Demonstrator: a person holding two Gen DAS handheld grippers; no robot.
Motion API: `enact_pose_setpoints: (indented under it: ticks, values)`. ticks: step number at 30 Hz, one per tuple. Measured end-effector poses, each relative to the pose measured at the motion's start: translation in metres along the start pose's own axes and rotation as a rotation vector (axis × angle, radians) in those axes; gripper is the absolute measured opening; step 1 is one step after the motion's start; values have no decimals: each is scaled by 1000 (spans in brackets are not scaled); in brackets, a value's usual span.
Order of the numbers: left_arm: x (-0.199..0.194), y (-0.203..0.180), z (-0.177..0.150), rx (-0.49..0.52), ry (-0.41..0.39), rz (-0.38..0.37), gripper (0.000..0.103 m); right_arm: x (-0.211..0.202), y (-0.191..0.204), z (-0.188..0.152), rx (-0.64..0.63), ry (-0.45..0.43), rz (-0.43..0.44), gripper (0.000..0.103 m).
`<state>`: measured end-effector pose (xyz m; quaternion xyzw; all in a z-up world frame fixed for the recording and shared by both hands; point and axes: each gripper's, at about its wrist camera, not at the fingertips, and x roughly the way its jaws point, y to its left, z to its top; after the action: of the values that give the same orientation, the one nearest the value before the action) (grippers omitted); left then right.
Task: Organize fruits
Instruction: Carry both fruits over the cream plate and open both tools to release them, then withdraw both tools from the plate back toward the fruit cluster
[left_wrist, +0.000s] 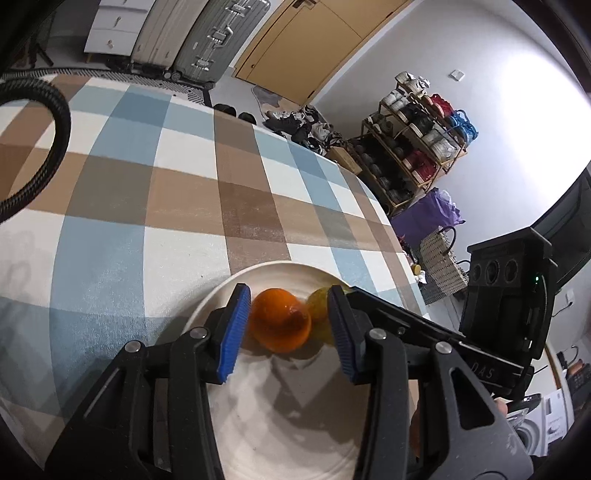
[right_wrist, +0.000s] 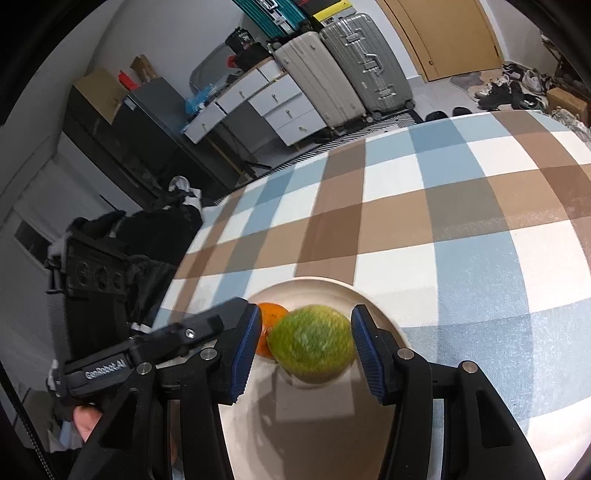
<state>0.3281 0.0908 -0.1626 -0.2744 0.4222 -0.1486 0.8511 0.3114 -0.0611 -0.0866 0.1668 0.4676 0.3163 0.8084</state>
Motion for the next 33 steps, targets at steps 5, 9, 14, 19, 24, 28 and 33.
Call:
enact_pose_setpoints:
  ticks: [5, 9, 14, 19, 24, 28, 33]
  values:
    - [-16, -5, -5, -4, -24, 23, 61, -26, 10, -1, -7, -62, 0, 54]
    - [-37, -22, -13, 30, -61, 57, 73, -60, 26, -9, -44, -125, -22, 79]
    - [-76, -54, -30, 114, -129, 146, 82, -113, 48, -30, -90, -239, -36, 93]
    - [-113, -87, -51, 200, -187, 233, 91, -155, 68, -57, -145, -304, -81, 103]
    - [-151, -112, -77, 239, -261, 263, 102, -188, 85, -88, -194, -339, -130, 103]
    - [-171, -128, -97, 261, -265, 272, 102, -208, 94, -111, -212, -373, -150, 103]
    - [-190, -142, -124, 276, -272, 278, 102, -230, 107, -143, -247, -410, -192, 103]
